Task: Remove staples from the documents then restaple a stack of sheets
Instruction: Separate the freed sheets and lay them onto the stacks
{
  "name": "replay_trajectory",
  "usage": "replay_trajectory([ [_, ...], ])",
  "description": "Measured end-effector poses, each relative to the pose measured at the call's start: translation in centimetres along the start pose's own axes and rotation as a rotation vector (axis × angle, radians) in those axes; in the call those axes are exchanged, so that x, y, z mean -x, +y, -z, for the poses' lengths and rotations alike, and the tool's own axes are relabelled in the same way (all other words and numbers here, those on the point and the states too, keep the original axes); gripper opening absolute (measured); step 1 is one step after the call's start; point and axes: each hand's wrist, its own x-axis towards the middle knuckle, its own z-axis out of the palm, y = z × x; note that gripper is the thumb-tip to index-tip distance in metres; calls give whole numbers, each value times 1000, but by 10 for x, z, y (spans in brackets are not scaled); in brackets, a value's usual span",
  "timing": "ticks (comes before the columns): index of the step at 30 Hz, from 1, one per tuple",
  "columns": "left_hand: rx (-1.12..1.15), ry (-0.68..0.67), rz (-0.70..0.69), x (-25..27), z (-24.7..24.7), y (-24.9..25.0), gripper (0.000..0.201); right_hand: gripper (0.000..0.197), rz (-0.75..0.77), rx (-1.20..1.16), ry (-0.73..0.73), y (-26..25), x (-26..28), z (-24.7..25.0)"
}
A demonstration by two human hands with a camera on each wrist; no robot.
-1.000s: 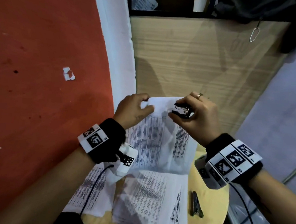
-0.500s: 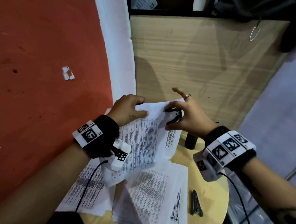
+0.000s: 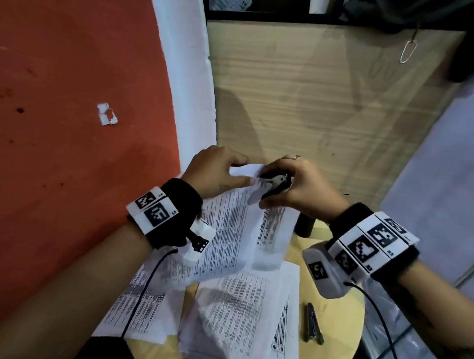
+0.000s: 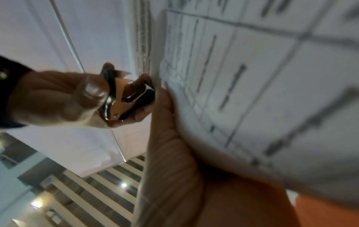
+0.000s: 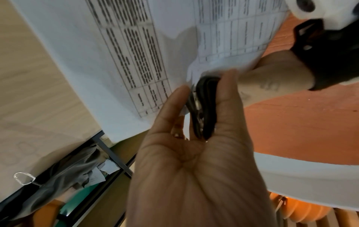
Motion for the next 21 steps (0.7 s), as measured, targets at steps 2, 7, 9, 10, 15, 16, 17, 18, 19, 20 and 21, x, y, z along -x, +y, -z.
replay_trajectory([
  [2,108,-11,14,-1,-1,-5,37,50,108,-20,115,1,7,-6],
  [7,281,-45,48,2,-1,-1,46,44,317,145,308,0,23,-20],
  [9,331,-66,76,3,0,3,34,42,387,265,340,-1,24,-23],
  [10,349,-70,86,3,2,5,27,43,408,301,357,-2,23,-23],
  [15,422,-61,111,1,4,9,27,41,447,365,382,-8,22,-18],
  [16,452,-70,113,2,4,11,32,40,454,378,377,-10,22,-17],
  [17,481,-81,120,3,5,12,36,38,458,387,373,-11,23,-15],
  [18,507,-99,123,4,6,13,37,35,461,396,370,-12,23,-14],
  [19,522,-119,126,5,7,16,32,33,464,407,368,-12,23,-13],
  [20,534,-139,136,6,8,18,22,31,469,420,365,-13,22,-12],
  [21,549,-155,147,6,9,19,12,30,475,431,362,-12,22,-12],
])
